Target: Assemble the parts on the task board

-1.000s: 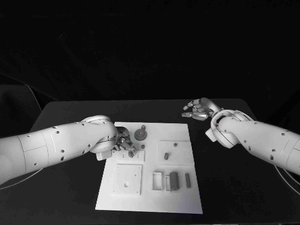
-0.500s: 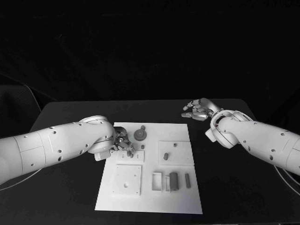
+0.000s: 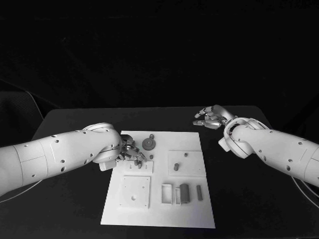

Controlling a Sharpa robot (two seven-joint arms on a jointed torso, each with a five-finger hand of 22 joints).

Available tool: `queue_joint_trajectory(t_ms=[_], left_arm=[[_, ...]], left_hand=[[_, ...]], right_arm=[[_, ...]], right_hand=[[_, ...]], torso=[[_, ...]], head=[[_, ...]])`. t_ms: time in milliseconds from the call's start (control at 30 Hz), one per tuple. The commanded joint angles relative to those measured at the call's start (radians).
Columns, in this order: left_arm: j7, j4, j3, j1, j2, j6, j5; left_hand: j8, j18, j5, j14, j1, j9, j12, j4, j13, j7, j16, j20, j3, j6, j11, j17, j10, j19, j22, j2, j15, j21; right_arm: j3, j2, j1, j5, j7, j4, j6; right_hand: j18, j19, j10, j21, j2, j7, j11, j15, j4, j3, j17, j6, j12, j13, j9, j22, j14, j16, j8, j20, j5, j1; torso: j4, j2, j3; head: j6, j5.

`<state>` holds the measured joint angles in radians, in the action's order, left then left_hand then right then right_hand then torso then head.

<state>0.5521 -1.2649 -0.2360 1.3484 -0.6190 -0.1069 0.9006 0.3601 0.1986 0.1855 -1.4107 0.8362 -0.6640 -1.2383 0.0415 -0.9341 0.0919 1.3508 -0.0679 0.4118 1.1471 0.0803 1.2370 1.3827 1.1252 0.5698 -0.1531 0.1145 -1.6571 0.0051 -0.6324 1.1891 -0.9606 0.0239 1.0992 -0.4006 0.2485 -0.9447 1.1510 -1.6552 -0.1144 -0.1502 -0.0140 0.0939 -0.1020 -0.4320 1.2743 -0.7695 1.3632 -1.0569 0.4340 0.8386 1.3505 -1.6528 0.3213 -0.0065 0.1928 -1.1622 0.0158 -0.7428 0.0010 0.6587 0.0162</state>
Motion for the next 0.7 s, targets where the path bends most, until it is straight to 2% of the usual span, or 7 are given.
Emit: queue_joint_trajectory(t_ms=[33, 233, 367, 533, 700], left_arm=[[0.017, -0.005, 0.001, 0.005, 0.004, 0.004, 0.052], [0.017, -0.003, 0.001, 0.009, 0.006, 0.004, 0.052], [0.027, 0.004, 0.001, 0.010, 0.013, -0.024, 0.061], [0.050, 0.005, 0.001, 0.012, 0.020, -0.082, 0.077], [0.054, 0.008, 0.001, 0.012, 0.032, -0.088, 0.083]], left_hand=[[-0.013, 0.061, -0.004, 0.009, -0.014, 0.004, 0.009, 0.000, 0.003, 0.041, -0.006, -0.001, -0.008, -0.064, -0.003, -0.001, -0.010, -0.010, -0.002, -0.001, 0.003, -0.077], [-0.017, 0.061, -0.004, 0.009, -0.017, 0.005, 0.011, -0.001, 0.003, 0.043, -0.006, -0.001, -0.010, -0.072, -0.004, -0.001, -0.013, -0.010, -0.003, -0.001, 0.003, -0.077], [-0.017, 0.062, -0.003, 0.008, -0.017, 0.005, 0.011, -0.001, 0.003, 0.043, -0.006, -0.001, -0.010, -0.073, -0.004, -0.001, -0.014, -0.010, -0.003, 0.000, 0.003, -0.077], [-0.016, 0.063, 0.000, 0.006, -0.001, 0.004, 0.013, 0.007, 0.004, 0.042, -0.004, -0.003, 0.003, -0.075, -0.004, 0.000, -0.017, -0.007, -0.003, 0.017, 0.005, -0.079], [-0.013, 0.063, 0.011, 0.005, 0.043, 0.004, 0.014, 0.032, 0.006, 0.041, -0.004, -0.006, 0.034, -0.077, -0.003, -0.001, -0.019, -0.005, -0.004, 0.041, 0.006, -0.080]], right_arm=[[0.000, 0.001, -0.001, 0.001, -0.003, 0.000, 0.013], [0.000, 0.001, -0.001, 0.001, -0.003, -0.001, 0.015], [0.000, 0.001, -0.001, 0.001, -0.002, -0.001, 0.015], [0.000, 0.002, -0.002, 0.001, -0.002, -0.003, 0.016], [0.000, 0.003, -0.004, 0.002, -0.002, -0.003, 0.017]], right_hand=[[0.013, -0.003, -0.004, -0.058, -0.001, -0.020, -0.001, 0.001, 0.004, 0.001, 0.000, -0.014, -0.005, 0.001, 0.001, -0.001, -0.007, -0.003, 0.006, -0.001, 0.006, 0.008], [0.013, -0.003, -0.004, -0.058, -0.001, -0.020, -0.001, 0.001, 0.004, 0.001, 0.000, -0.014, -0.005, 0.001, 0.001, -0.001, -0.007, -0.003, 0.006, -0.001, 0.006, 0.008], [0.013, -0.003, -0.004, -0.058, -0.001, -0.020, -0.001, 0.001, 0.004, 0.001, -0.001, -0.014, -0.005, 0.001, 0.001, -0.001, -0.008, -0.003, 0.006, -0.001, 0.006, 0.008], [0.013, -0.003, -0.004, -0.058, -0.001, -0.020, -0.001, 0.001, 0.004, 0.001, 0.000, -0.014, -0.005, 0.001, 0.001, -0.001, -0.008, -0.003, 0.006, -0.001, 0.006, 0.009], [0.013, -0.003, -0.004, -0.058, -0.001, -0.020, -0.001, 0.001, 0.004, 0.001, 0.000, -0.014, -0.005, 0.001, 0.001, -0.002, -0.007, -0.003, 0.005, -0.001, 0.006, 0.009]], torso=[[0.0007, 0.000, -0.0001], [0.0007, -0.001, 0.0004], [-0.0001, -0.001, 0.0002], [0.0003, 0.000, 0.0001], [-0.0005, 0.000, 0.0000]], head=[[0.000, 0.000], [-0.001, 0.000], [0.000, 0.000], [0.000, -0.001], [0.002, -0.002]])
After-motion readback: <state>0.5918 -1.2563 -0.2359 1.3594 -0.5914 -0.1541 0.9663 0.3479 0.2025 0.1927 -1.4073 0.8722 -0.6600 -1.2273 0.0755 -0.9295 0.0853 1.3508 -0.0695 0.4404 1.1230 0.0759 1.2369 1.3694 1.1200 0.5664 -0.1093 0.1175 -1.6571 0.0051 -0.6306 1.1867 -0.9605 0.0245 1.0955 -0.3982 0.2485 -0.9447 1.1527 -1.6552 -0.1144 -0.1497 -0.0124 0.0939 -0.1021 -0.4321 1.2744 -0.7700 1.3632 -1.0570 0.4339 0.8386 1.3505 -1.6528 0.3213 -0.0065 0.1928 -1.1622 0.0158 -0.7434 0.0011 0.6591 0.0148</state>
